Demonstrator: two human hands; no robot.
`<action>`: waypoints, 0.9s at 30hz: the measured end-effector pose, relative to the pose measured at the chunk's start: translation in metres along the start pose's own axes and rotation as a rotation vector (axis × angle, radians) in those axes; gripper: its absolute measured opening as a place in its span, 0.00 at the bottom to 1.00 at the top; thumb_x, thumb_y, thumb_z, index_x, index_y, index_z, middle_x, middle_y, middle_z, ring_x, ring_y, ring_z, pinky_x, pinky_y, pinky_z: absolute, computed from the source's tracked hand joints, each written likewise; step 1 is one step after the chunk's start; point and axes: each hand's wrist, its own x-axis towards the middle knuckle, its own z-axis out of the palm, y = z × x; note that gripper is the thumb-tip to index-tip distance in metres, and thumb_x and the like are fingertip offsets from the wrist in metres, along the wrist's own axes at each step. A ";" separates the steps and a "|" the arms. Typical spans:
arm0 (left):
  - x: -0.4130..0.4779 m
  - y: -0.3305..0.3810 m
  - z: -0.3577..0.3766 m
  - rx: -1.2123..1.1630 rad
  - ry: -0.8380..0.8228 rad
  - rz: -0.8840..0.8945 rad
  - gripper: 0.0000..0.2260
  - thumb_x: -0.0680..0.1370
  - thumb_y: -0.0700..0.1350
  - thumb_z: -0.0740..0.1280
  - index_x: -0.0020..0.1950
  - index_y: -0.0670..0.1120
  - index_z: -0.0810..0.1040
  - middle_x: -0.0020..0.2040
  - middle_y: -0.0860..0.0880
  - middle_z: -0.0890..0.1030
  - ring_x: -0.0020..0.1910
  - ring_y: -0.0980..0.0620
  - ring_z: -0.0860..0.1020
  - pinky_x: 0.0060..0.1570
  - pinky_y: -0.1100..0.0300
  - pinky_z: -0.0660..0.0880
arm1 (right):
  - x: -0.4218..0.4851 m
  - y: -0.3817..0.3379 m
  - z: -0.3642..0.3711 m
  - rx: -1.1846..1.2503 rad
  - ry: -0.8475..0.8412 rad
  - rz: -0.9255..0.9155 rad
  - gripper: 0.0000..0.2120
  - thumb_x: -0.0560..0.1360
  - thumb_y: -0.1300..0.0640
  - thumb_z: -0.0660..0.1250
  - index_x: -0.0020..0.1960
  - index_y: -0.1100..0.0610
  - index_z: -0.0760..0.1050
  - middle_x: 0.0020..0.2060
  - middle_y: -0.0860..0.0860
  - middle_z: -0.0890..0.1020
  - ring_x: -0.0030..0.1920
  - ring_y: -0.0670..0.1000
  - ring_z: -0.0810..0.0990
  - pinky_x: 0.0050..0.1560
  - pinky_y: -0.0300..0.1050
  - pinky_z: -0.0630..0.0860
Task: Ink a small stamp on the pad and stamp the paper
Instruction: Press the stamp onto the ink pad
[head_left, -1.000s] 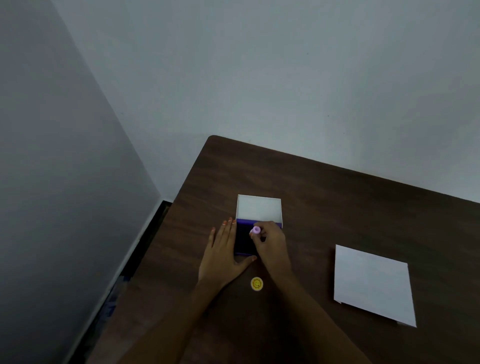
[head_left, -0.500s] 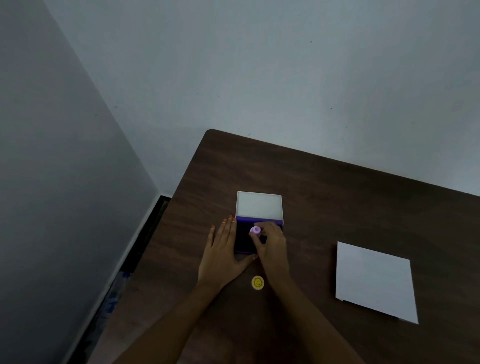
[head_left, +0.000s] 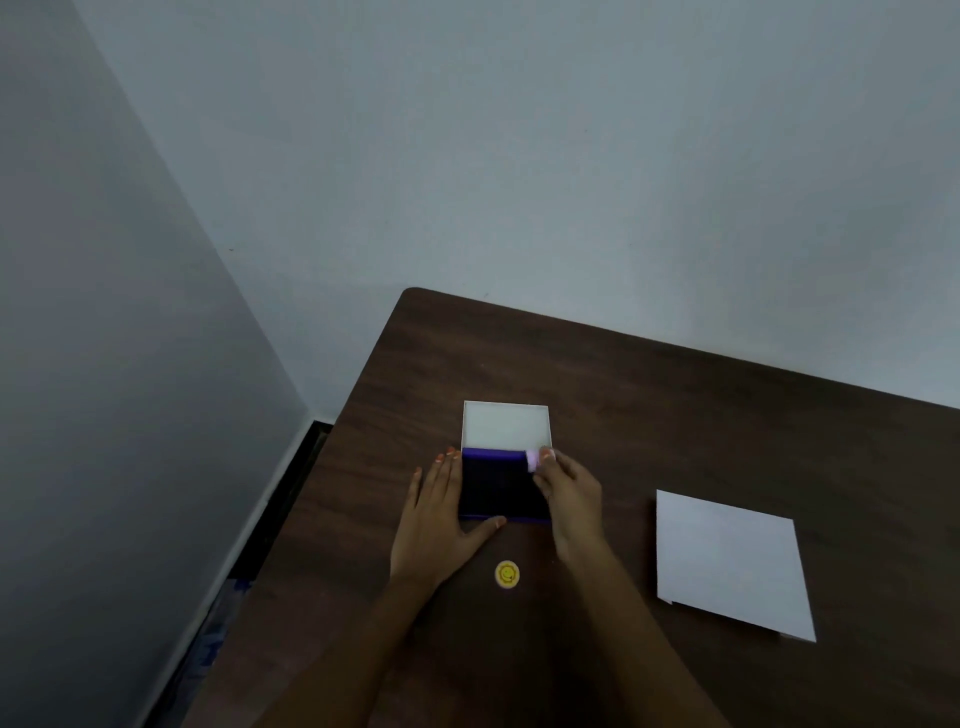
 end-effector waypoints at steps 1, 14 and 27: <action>-0.001 0.000 0.000 0.000 0.005 -0.002 0.44 0.68 0.73 0.50 0.74 0.45 0.50 0.75 0.45 0.58 0.73 0.51 0.54 0.70 0.56 0.43 | -0.001 -0.005 -0.002 0.239 -0.040 0.150 0.09 0.74 0.62 0.64 0.54 0.61 0.75 0.46 0.54 0.79 0.49 0.50 0.77 0.50 0.42 0.74; -0.004 0.002 -0.005 -0.105 0.034 -0.029 0.36 0.71 0.65 0.53 0.74 0.46 0.54 0.74 0.45 0.61 0.72 0.51 0.56 0.68 0.58 0.47 | -0.013 -0.012 -0.021 0.785 -0.236 0.478 0.07 0.74 0.64 0.61 0.51 0.65 0.73 0.45 0.59 0.78 0.44 0.51 0.77 0.31 0.40 0.81; 0.025 0.095 0.001 -0.002 0.078 0.193 0.17 0.76 0.48 0.60 0.65 0.47 0.69 0.69 0.45 0.69 0.69 0.47 0.64 0.65 0.49 0.52 | -0.029 -0.044 -0.097 0.883 -0.099 0.354 0.04 0.75 0.62 0.62 0.47 0.63 0.74 0.44 0.58 0.79 0.45 0.52 0.78 0.42 0.43 0.75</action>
